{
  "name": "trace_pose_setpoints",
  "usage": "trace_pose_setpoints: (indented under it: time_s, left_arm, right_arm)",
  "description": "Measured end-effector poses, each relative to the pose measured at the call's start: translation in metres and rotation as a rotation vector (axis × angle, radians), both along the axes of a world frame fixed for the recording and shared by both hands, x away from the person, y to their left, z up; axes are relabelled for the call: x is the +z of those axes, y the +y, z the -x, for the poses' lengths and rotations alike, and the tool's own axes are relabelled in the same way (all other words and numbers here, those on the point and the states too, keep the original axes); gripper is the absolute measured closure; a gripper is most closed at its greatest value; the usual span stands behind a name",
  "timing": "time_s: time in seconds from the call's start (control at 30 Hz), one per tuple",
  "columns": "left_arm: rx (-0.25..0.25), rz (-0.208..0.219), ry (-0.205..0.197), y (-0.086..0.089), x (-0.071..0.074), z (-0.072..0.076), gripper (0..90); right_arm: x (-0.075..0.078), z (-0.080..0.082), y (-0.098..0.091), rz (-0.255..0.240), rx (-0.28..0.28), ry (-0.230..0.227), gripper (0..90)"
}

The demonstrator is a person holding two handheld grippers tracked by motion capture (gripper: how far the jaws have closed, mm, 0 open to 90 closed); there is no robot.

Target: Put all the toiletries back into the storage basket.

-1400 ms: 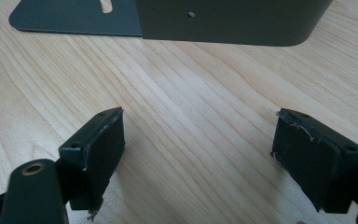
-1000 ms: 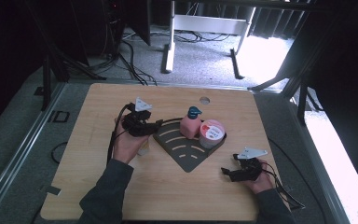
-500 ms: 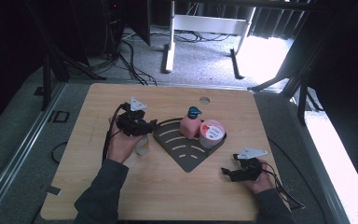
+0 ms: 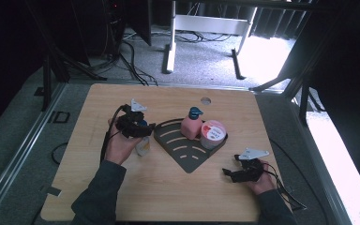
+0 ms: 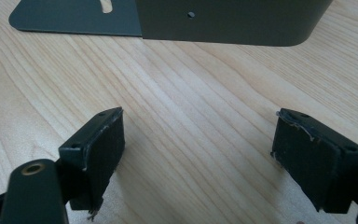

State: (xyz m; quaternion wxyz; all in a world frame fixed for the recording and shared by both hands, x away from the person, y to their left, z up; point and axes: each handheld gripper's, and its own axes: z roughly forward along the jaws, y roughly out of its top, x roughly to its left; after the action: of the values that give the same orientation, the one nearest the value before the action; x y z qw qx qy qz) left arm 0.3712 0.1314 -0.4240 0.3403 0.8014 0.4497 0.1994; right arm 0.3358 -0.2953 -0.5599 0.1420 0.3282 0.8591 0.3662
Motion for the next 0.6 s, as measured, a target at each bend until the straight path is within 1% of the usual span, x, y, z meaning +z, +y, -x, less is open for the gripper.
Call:
trace_pose_setpoints:
  time_s: [0.07, 0.23, 0.33, 0.4, 0.6]
  left_arm:
    - [-0.005, 0.001, 0.011, 0.0004, -0.0007, -0.0004, 45.8]
    - [-0.018, -0.021, 0.033, -0.0002, -0.0026, -0.0005, 46.2]
    - [-0.020, -0.027, 0.040, -0.0002, -0.0030, -0.0006, 46.2]
    - [-0.021, -0.038, 0.053, 0.0006, -0.0039, -0.0012, 46.6]
    - [-0.029, -0.057, 0.075, 0.0005, -0.0068, -0.0019, 47.3]
  right_arm:
    - [0.0000, 0.0000, 0.0000, 0.000, 0.000, 0.000, 16.6]
    - [0.0000, 0.0000, -0.0001, 0.001, 0.001, -0.001, 16.6]
    - [0.0000, 0.0000, -0.0001, 0.001, 0.001, 0.000, 16.6]
    - [0.0000, 0.0000, 0.0000, 0.001, 0.000, 0.000, 16.6]
    - [0.0000, 0.0000, -0.0001, 0.001, 0.001, 0.000, 16.6]
